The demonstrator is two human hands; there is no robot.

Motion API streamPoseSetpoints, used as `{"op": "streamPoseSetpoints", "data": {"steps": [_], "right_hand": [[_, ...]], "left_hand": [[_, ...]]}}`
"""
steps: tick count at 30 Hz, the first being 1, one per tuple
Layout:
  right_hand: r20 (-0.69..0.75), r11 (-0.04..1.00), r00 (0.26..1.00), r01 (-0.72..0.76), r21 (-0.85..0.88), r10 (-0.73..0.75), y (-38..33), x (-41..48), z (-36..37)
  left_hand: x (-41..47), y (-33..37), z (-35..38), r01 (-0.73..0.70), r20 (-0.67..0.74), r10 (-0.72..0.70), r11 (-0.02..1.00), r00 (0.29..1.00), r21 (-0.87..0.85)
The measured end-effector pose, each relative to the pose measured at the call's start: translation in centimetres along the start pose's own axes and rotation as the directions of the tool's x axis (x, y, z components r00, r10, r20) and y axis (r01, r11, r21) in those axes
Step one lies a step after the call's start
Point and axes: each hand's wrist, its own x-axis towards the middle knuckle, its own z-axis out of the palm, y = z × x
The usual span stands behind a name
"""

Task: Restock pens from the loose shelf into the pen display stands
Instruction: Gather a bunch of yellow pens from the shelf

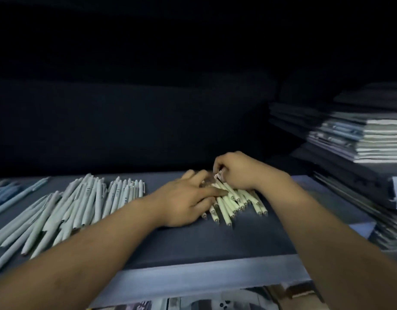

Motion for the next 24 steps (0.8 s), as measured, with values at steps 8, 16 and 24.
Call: {"op": "streamPoseSetpoints", "data": {"steps": [8,16,24], "right_hand": [[-0.149,0.973,0.989,0.015,0.23,0.02,1.7,-0.4,3.3],[-0.056,0.992,0.997,-0.039,0.124,0.046,0.4,-1.6,2.6],[-0.091,0.985,0.985,-0.156,-0.078,0.149,-1.1,-2.7,1.7]], "left_hand": [[-0.5,-1.4,0.6,0.019,-0.101,-0.04,0.979,0.994,-0.203],[-1.1,-0.6,-0.9,0.385,-0.19,-0.383,0.922,0.904,-0.031],[-1.2,0.1,-0.6,0.45,-0.017,-0.466,0.864,0.885,-0.225]]}}
